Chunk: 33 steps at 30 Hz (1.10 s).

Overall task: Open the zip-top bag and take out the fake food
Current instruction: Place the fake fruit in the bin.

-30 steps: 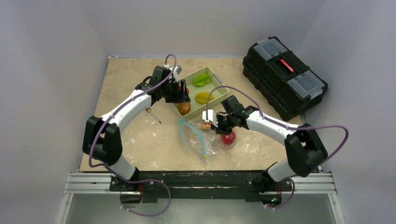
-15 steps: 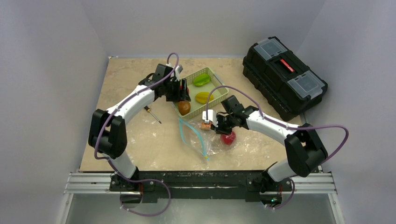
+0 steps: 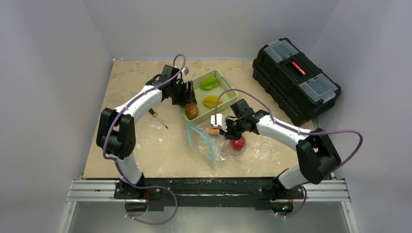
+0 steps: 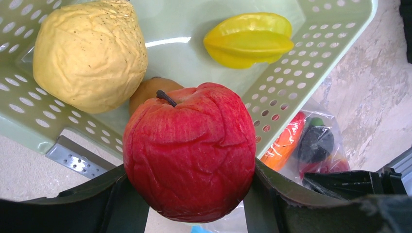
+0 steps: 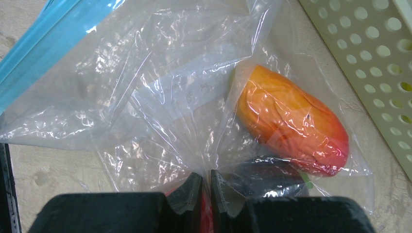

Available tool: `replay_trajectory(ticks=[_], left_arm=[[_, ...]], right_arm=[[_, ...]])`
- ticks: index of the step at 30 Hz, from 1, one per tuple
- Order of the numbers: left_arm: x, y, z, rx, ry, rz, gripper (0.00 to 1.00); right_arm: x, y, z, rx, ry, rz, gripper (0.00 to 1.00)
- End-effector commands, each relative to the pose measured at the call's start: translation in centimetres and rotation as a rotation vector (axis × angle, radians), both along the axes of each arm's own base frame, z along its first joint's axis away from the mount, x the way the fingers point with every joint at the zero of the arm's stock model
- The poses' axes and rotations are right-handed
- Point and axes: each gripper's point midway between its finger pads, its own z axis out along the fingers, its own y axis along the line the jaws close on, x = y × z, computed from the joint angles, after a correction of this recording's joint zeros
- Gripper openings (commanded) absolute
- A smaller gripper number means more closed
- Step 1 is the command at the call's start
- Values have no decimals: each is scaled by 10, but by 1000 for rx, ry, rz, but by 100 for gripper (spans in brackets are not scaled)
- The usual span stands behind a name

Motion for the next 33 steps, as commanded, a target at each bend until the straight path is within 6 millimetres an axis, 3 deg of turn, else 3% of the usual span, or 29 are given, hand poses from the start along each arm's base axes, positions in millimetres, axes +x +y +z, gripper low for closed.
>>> replay_trajectory(ticks=[1,22,33], left_arm=[[16,-2,18,-12,-56,-13,35],[20,4,39,-13,-96,5,78],[16,9,63,-30,-163,6,84]], right_arm=[[0,-1,8,15,-23,9,10],[0,-3,7,11,-17,6,11],[0,-4,7,11,-19,7,11]])
